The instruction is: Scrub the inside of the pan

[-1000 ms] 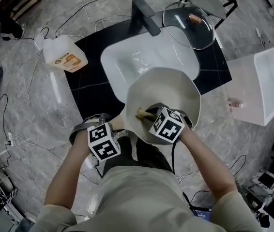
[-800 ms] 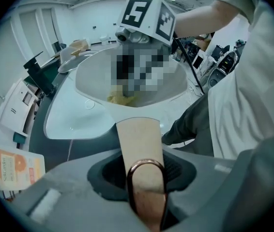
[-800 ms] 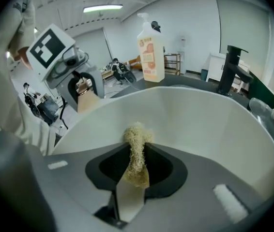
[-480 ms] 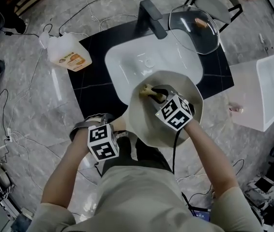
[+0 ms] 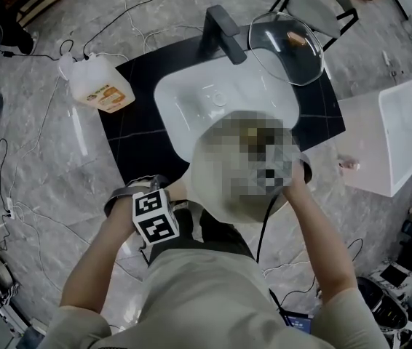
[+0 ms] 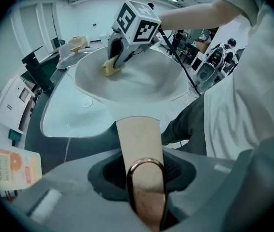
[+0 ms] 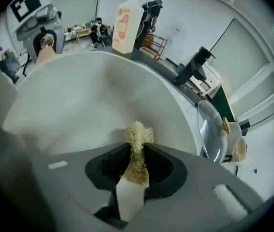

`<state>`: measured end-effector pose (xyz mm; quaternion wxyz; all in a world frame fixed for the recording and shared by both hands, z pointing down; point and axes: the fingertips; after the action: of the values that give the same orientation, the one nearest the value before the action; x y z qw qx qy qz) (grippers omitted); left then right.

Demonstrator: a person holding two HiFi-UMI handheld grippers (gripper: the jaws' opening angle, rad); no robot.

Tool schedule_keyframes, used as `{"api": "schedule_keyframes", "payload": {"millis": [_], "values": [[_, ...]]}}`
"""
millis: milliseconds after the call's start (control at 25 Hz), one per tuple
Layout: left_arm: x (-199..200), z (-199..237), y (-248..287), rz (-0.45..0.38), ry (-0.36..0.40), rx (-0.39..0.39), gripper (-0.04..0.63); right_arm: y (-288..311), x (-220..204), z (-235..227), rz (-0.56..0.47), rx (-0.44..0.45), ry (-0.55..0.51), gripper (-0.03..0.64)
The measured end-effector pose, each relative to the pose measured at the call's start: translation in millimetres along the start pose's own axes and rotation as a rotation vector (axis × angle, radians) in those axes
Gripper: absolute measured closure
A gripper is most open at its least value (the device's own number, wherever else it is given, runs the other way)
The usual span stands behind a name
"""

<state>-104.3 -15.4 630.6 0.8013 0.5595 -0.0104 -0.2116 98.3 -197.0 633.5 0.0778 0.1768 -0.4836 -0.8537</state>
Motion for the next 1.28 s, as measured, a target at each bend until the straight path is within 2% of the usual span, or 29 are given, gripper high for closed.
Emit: {"api": "schedule_keyframes", "payload": {"millis": [160, 280, 480, 680, 800, 1000, 1120, 1280], "values": [[0.0, 0.2, 0.1, 0.0, -0.003, -0.018, 0.446, -11.0, -36.3, 7.1, 0.113, 0.002, -0.023, 0.52], [-0.7, 2.3, -0.2, 0.012, -0.007, -0.023, 0.448, -25.8, -58.8, 21.6, 0.19, 0.04, -0.071, 0.522], [0.1, 9.2, -3.2, 0.009, -0.029, -0.029, 0.456, -60.9, -85.1, 65.2, 0.297, 0.238, -0.08, 0.522], [1.8, 9.3, -5.4, 0.011, -0.037, -0.042, 0.459, -89.1, -89.9, 107.9, 0.337, 0.386, -0.123, 0.522], [1.3, 8.5, -4.9, 0.01, -0.042, -0.042, 0.459, -98.5, -72.3, 138.0, 0.289, 0.489, -0.058, 0.522], [2.7, 8.2, -3.7, 0.009, -0.048, -0.042, 0.459, -116.7, -17.3, 169.9, 0.124, 0.622, 0.07, 0.523], [3.1, 8.2, -3.7, 0.008, -0.045, -0.036, 0.459, -118.8, 20.5, 171.8, 0.014, 0.642, 0.165, 0.522], [2.7, 8.2, -3.6, 0.008, -0.05, -0.036, 0.459, -106.7, 58.3, 155.3, -0.077, 0.6, 0.225, 0.522]]}}
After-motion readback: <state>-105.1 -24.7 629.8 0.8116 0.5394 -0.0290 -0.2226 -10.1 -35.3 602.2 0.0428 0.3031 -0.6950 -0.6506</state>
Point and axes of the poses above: the fingertips, and each gripper's own axes: y forward along the fingers, z to its left, x out of its top, and after that the axes turned 13 degrees about -x, right-handed
